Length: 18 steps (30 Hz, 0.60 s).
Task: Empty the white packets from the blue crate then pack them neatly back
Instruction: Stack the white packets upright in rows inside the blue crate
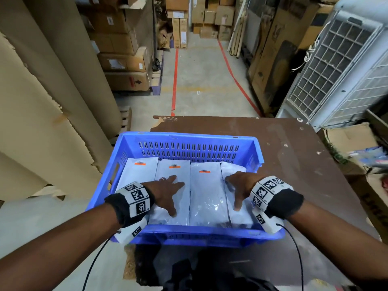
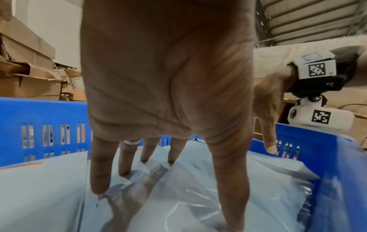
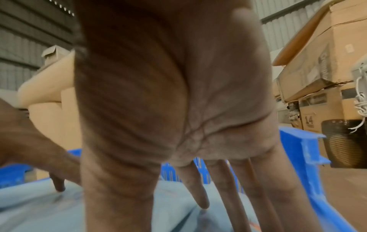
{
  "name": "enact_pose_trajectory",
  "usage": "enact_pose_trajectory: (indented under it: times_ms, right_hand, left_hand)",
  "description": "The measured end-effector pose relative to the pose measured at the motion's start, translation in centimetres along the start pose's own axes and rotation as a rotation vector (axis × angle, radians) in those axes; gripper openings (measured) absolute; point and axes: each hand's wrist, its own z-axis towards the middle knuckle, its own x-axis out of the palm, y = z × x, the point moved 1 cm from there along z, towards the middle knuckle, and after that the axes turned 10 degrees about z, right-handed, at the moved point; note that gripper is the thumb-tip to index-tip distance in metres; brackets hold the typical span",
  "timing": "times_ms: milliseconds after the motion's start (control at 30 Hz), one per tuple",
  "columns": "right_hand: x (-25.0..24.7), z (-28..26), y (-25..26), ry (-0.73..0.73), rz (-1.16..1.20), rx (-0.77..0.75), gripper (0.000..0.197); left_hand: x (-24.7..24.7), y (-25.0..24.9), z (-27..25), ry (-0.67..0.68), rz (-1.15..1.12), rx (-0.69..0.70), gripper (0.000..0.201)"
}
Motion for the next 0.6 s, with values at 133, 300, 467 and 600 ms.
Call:
enact_pose_trajectory:
  times_ms: [133, 300, 467, 600]
  right_hand:
    - [1.3, 0.4, 1.2, -0.012, -0.017, 0.032, 0.058]
    - [1.8, 0.2, 2.4, -0.038, -0.091, 0.026, 0.054]
    - [1.9, -3.8, 2.1, -0.207, 0.025, -0.091, 0.068]
    - [4.9, -8.0, 2.0, -0.23, 0.243, -0.277, 0.074]
  left_hand:
    - [0.5, -0.3, 0.3, 0.007, 0.011, -0.022, 0.108]
    - [0.3, -0.7, -0.7, -0.057, -0.038, -0.008, 0.098]
    - [0.8, -0.8, -4.2, -0.267, -0.233, 0.089, 0.075]
    - [3.6, -1.0, -7.2, -0.398, -0.457, 0.206, 0.07]
